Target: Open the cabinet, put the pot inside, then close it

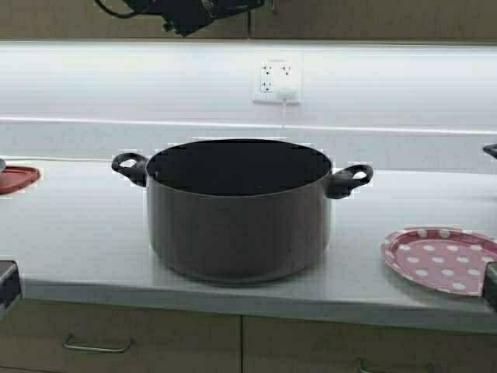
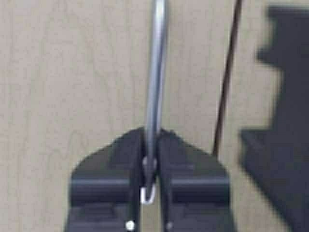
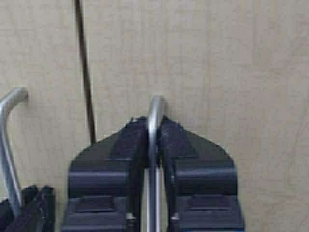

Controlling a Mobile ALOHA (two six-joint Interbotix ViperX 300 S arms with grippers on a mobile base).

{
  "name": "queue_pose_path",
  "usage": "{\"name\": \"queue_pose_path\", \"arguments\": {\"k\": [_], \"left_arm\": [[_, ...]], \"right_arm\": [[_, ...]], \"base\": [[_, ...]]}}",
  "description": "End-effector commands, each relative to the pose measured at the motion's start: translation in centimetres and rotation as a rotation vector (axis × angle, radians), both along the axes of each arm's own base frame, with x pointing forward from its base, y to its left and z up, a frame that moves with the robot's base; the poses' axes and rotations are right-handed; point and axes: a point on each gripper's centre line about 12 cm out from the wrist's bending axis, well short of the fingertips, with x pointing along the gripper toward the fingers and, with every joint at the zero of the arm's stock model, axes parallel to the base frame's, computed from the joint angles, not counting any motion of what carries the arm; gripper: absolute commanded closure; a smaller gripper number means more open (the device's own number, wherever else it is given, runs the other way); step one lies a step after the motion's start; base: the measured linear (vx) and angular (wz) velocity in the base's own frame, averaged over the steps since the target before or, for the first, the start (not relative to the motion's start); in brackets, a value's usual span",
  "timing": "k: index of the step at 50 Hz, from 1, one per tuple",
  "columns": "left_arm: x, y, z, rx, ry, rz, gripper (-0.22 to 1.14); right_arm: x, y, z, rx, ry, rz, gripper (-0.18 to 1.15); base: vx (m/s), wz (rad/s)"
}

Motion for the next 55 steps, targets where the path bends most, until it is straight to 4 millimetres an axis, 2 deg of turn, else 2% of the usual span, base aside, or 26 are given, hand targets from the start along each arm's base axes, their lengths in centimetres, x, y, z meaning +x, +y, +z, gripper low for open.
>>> {"name": "queue_pose_path", "arguments": {"k": [1,4,9,13,25,37,46,55], "left_arm": [[0.4,0.3,2.4,-0.046,-0.030,-0.001,0.83],[0.2,0.4,2.6,-0.044,-0.026,-0.004,0.82],[-0.6,0.8,2.9,-0.033,-0.018,-0.011,0.89],[-1.6,1.3,2.9,-0.021,0.005,-0.019,0.89],[-6.7,3.8,4.4,0.019,0.093,-0.078,0.88],[-10.7,6.7,5.9,0.124,0.161,-0.143,0.88],[-13.1,8.5,6.6,0.186,0.208,-0.184,0.88],[-14.6,11.2,7.8,0.193,0.216,-0.156,0.88]], "right_arm": [[-0.1,-0.8,0.8,0.006,-0.011,-0.014,0.94],[-0.4,-1.0,0.6,-0.001,-0.005,-0.015,0.85],[-1.4,-1.3,0.9,-0.003,-0.002,-0.004,0.90],[-2.7,-1.7,1.6,-0.003,-0.003,0.008,0.90],[-7.3,-4.0,3.7,0.004,0.050,0.129,0.90],[-11.2,-5.8,4.1,-0.017,0.151,0.317,0.90],[-13.1,-8.5,3.6,-0.065,0.190,0.364,0.90],[-14.2,-11.8,3.2,-0.075,0.238,0.370,0.90]], "base": [[0.00,0.00],[0.00,0.01],[0.00,0.01],[0.00,0.00],[0.01,-0.01],[0.00,-0.01],[-0.06,-0.01],[-0.10,0.01]]}}
